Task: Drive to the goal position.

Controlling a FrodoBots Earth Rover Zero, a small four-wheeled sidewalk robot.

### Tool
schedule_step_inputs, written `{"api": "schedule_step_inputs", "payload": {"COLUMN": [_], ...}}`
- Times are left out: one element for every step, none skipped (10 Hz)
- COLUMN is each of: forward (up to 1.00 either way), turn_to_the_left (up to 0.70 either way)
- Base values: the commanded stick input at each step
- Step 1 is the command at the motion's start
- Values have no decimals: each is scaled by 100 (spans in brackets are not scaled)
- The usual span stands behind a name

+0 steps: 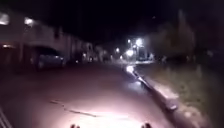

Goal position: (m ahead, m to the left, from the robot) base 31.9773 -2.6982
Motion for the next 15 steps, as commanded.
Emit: {"api": "schedule_step_inputs", "payload": {"forward": [70, 70, 70, 70, 70, 70, 70, 70, 70, 70, 70, 70, 70, 70, 70], "turn_to_the_left": [0, 0, 0, 0, 0, 0, 0, 0, 0, 0, 0, 0, 0, 0, 0]}}
